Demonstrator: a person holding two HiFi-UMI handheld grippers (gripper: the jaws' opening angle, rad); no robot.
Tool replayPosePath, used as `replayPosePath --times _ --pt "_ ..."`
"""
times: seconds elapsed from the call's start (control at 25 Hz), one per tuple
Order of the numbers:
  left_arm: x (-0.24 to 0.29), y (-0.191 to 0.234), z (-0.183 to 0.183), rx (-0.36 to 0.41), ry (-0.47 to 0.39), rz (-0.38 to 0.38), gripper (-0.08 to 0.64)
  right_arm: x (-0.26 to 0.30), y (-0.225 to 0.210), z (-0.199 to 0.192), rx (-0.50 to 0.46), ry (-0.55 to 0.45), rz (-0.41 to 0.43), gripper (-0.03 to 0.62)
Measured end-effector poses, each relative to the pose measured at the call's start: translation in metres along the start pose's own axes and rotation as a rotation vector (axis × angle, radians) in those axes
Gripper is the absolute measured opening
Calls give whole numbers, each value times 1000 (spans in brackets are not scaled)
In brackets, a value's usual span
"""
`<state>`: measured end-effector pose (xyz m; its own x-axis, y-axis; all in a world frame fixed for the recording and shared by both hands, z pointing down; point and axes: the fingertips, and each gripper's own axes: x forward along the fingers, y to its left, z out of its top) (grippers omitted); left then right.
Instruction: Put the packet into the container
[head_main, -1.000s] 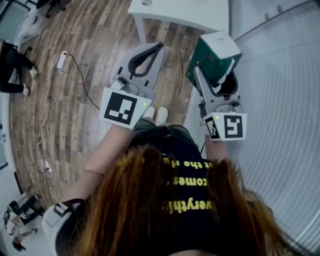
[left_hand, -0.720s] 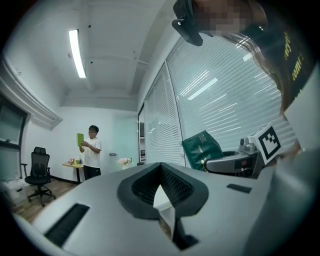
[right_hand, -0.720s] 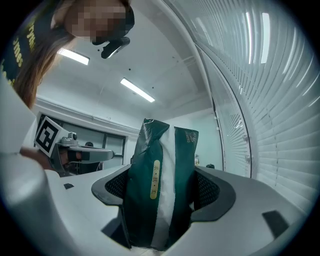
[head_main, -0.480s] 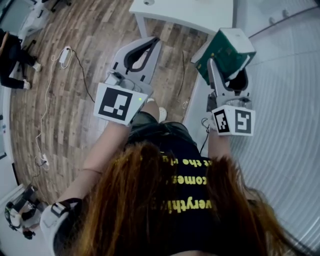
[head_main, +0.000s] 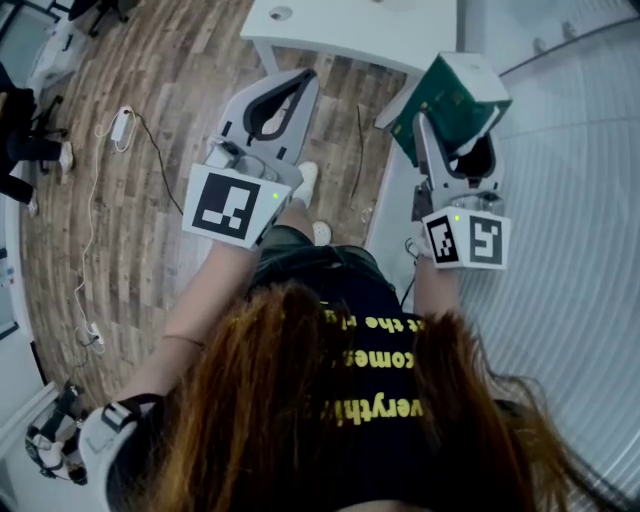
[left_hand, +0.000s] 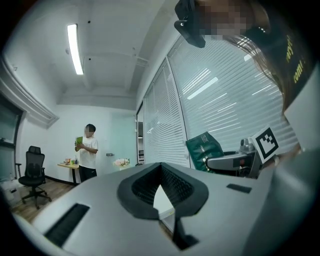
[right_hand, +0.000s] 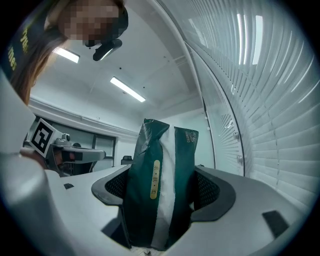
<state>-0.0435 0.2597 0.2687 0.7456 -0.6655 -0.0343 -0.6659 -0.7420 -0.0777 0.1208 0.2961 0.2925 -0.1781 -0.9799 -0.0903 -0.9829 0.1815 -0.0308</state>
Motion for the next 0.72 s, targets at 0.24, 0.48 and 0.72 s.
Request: replayPosePath --times 0.24,0.48,0.72 --pt "37 36 -5 -16 -4 1 2 47 -9 -8 -1 25 11 360" --pt "79 94 -7 -33 -17 -4 2 115 -12 -6 -17 33 14 360" --pt "121 137 -9 -36 -28 -35 2 169 -26 -1 -36 24 -21 360"
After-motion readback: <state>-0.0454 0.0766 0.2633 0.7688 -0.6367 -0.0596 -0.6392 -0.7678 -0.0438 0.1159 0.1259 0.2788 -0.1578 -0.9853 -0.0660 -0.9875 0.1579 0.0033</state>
